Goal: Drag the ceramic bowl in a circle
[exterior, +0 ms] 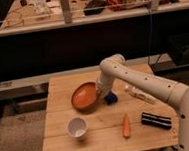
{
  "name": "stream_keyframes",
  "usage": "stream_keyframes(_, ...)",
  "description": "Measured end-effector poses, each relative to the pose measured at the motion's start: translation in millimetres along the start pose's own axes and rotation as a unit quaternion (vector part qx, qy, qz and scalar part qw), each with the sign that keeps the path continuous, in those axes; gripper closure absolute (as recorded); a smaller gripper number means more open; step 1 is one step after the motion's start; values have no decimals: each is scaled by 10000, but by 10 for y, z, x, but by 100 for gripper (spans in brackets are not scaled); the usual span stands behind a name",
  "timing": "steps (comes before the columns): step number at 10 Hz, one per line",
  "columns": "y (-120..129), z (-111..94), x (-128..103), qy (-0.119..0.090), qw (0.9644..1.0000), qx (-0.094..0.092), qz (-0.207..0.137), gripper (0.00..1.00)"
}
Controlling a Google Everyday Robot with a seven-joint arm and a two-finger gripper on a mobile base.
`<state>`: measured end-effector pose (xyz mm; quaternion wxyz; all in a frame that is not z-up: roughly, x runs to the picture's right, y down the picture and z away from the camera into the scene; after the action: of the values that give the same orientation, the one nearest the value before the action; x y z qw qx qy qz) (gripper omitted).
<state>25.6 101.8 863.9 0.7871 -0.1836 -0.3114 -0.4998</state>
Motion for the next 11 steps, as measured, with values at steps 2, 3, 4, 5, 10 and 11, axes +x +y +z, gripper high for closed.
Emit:
stream_keyframes(2, -147, 243, 230, -51, 9998, 187, 28, 100)
stream_keyframes(3, -303, 373, 338, -70, 9995, 293, -23, 100)
stream_keyframes(4, -441, 437, 364, -98, 9993, 339, -106, 100)
stream_keyframes(5, -551, 470, 351, -125, 9991, 363, -176, 100)
stream_keyframes(10, -1285, 953, -323, -766, 9892, 401, -1185, 100)
stream_keyframes(11, -1379, 1005, -578, -921, 9832, 437, -1515, 100)
